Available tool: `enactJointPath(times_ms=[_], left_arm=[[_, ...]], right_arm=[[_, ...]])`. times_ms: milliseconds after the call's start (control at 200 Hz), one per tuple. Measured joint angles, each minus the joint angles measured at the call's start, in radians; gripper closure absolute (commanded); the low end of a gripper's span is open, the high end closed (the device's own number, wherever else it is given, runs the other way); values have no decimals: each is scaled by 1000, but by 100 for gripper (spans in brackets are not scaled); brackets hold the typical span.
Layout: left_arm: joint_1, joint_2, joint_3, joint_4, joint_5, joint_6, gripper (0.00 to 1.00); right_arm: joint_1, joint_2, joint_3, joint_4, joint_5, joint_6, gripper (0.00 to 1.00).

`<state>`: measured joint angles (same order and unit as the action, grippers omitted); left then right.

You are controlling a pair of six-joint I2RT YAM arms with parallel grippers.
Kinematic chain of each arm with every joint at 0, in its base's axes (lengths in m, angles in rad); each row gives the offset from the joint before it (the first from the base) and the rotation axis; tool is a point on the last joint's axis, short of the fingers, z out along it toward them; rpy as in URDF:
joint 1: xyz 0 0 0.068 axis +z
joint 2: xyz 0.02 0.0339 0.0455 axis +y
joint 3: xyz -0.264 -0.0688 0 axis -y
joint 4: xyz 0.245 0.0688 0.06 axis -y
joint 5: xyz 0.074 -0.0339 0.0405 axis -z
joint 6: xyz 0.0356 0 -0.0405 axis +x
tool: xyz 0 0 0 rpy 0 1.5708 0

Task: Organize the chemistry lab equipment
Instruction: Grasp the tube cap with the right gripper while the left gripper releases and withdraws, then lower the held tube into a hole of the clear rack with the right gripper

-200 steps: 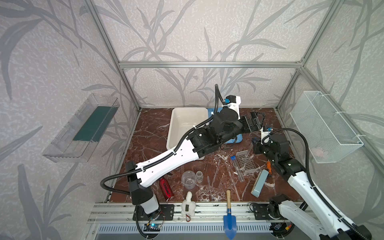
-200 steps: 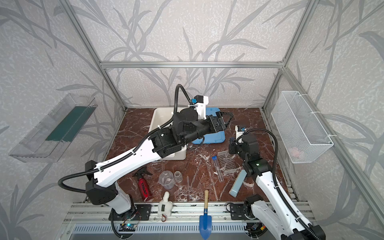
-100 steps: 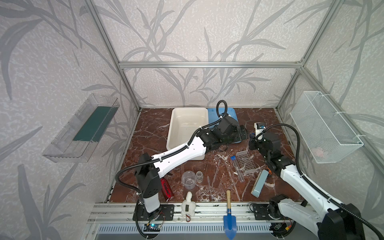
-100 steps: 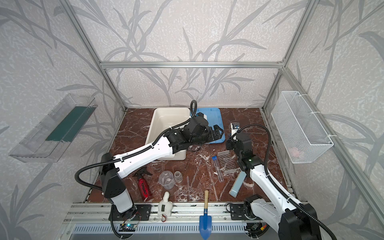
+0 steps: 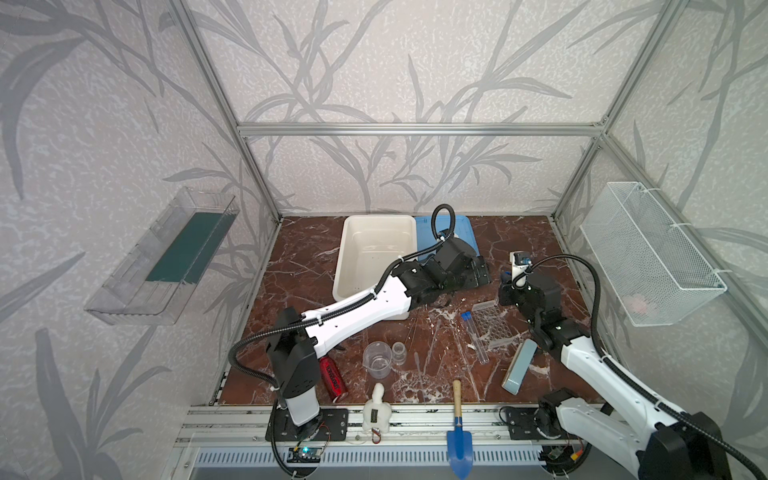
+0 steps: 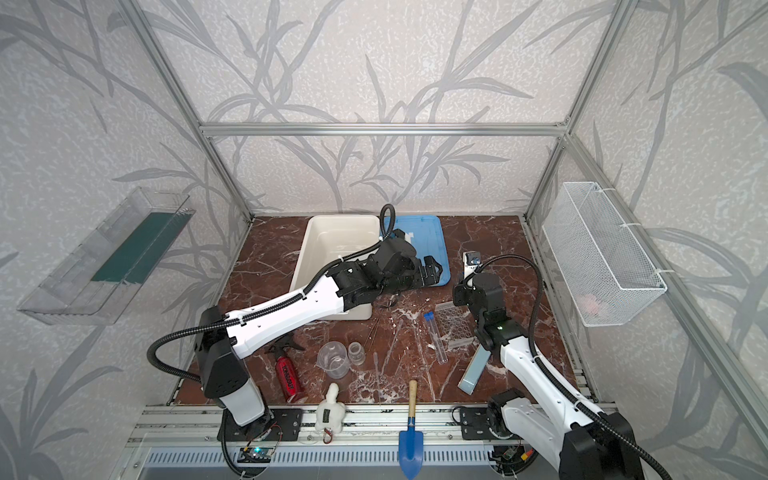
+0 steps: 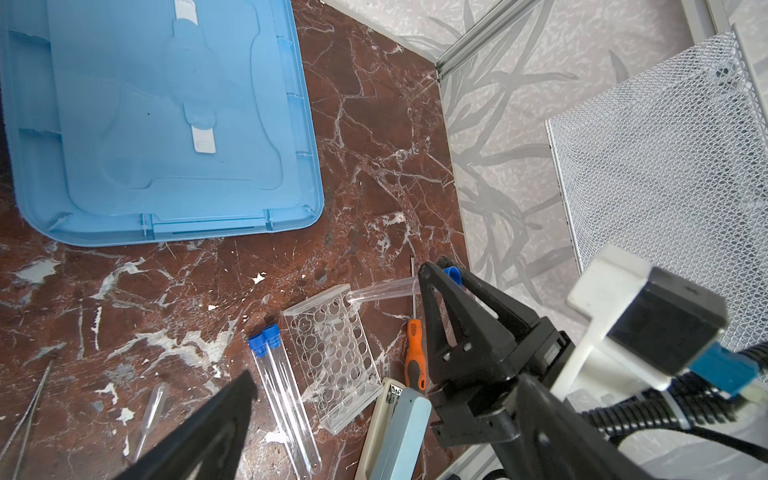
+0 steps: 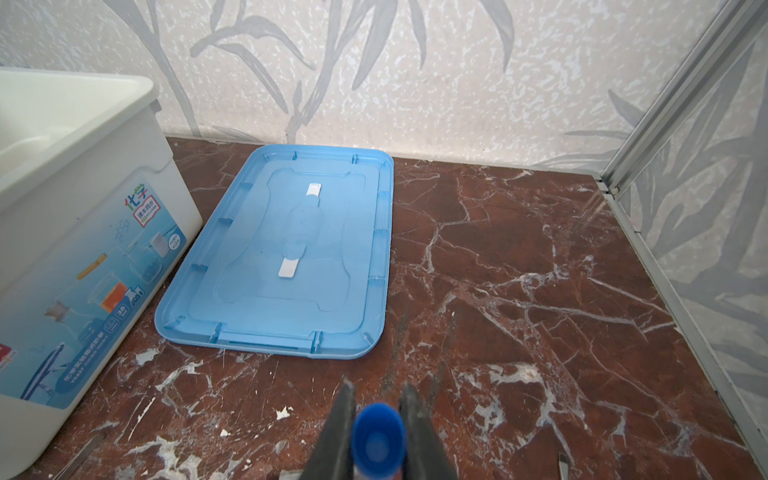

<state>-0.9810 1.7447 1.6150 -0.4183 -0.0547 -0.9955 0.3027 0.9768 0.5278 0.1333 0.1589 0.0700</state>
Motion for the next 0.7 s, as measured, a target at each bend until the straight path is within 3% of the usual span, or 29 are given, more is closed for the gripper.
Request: enactJointPath(times_ms=[700], left_arm=[[-2, -29, -98, 6, -33, 0, 1]], right_arm=[[8, 46, -114, 106, 16, 74, 77]])
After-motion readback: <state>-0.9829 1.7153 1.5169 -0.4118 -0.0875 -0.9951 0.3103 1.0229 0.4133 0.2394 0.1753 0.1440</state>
